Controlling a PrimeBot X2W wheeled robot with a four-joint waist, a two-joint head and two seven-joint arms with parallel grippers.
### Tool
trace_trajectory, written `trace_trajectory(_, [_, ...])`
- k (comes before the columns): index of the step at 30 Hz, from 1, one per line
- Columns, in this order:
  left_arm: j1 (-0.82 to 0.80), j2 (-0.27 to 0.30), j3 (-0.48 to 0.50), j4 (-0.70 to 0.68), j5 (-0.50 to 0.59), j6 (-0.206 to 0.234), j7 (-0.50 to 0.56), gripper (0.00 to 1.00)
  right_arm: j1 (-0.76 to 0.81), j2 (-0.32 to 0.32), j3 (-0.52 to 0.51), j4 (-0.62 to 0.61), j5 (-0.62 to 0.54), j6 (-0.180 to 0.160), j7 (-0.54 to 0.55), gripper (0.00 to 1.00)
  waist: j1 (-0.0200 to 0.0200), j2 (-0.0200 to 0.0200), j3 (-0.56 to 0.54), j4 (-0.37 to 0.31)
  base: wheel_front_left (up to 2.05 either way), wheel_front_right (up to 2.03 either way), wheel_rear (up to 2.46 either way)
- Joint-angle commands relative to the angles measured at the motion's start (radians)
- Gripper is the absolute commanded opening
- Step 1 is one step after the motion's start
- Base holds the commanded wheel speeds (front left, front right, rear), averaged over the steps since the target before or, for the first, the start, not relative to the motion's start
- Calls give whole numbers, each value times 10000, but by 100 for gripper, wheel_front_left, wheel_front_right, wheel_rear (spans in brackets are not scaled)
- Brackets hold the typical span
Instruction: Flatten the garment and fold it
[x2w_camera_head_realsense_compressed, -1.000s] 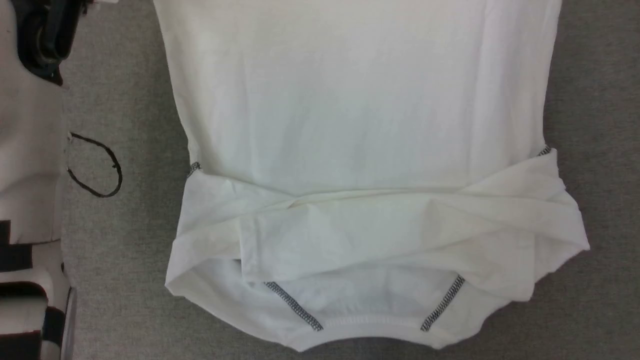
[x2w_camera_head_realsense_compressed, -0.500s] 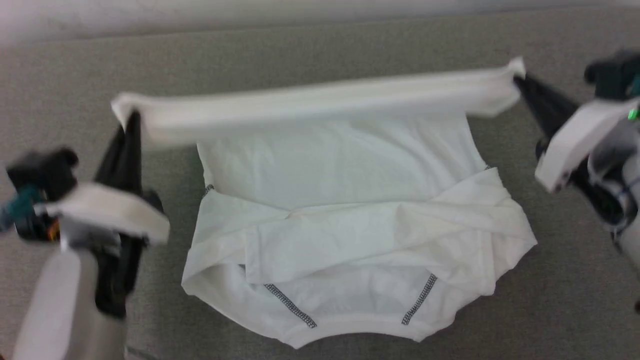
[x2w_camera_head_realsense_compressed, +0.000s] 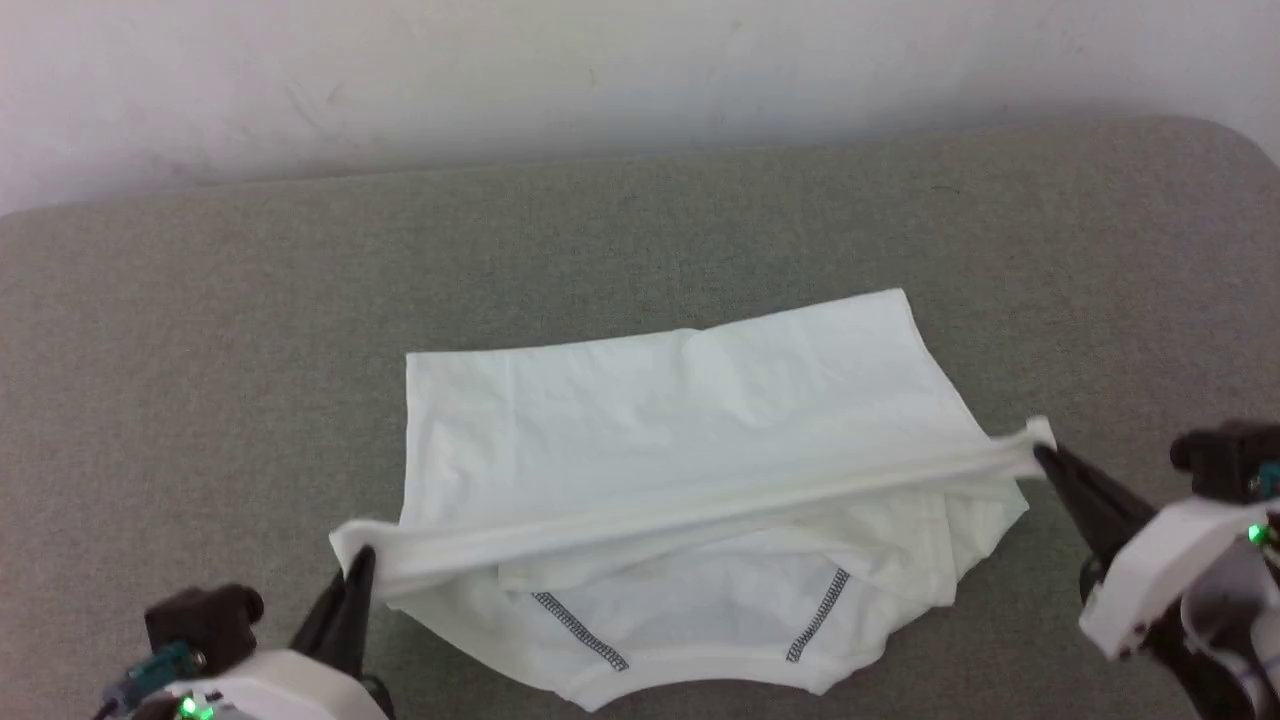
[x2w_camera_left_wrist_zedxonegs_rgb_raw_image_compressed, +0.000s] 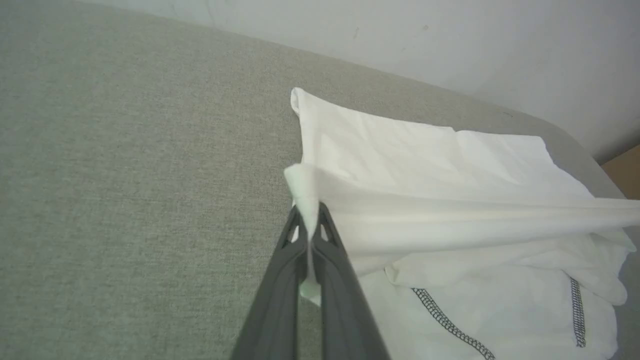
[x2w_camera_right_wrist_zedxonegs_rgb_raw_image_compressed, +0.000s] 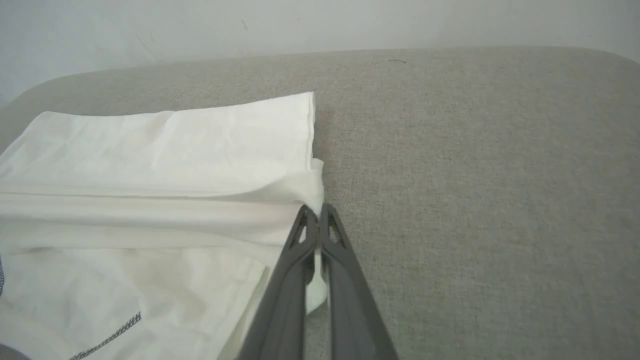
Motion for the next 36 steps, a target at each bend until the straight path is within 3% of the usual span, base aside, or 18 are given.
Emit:
trace_trajectory(1, [277,14,50,-68,-54,168,48,0,483,104,-396,-152,-173,-30,119,0,3,-1,-213,-26,0,0,0])
trace_trajectory(7, [1111,-223,-289,228,-538,115,570,0,2608,1210,-1731,-1123,-914,-30,1086,0,3,-1,-418,-16,0,0,0])
trace_trajectory(8, [1167,-283,-391,392,-682,34,709,0,2883,1413,-1829,-1243,-1030,-30,1289,13,3,-1,-430,-11,0,0,0])
trace_trajectory(10, [1166,-401,-411,713,-874,-64,683,42,3315,1803,-2052,-1441,-1320,-30,1529,49,3,-1,-487,-7,0,0,0])
trace_trajectory(11, [1200,-420,-409,933,-941,-74,710,70,3520,2005,-2150,-1519,-1450,-30,1626,86,3,-1,-557,-11,0,0,0])
trace_trajectory(12, [1234,-442,-377,1119,-1001,-67,701,100,3723,2217,-2258,-1617,-1544,-30,1700,100,3,-1,-612,-13,0,0,0])
trace_trajectory(18, [1330,-493,16,1398,-810,79,-278,100,4758,3096,-2893,-2786,-1942,-30,1706,100,3,-1,-934,18,0,0,0])
trace_trajectory(25, [755,-636,325,782,57,165,-2407,100,4568,3262,-4025,-4190,-2238,-30,2047,100,3,-1,-1225,123,0,0,0])
trace_trajectory(29, [287,-517,189,903,718,-18,-3302,100,3646,2879,-4307,-3667,-2184,-30,2671,100,3,-1,-1217,215,0,0,0])
trace_trajectory(36, [-771,-736,-179,839,2197,-212,-3803,100,1949,2266,-3614,-1598,-1764,-30,3760,100,3,-1,-766,787,0,0,0])
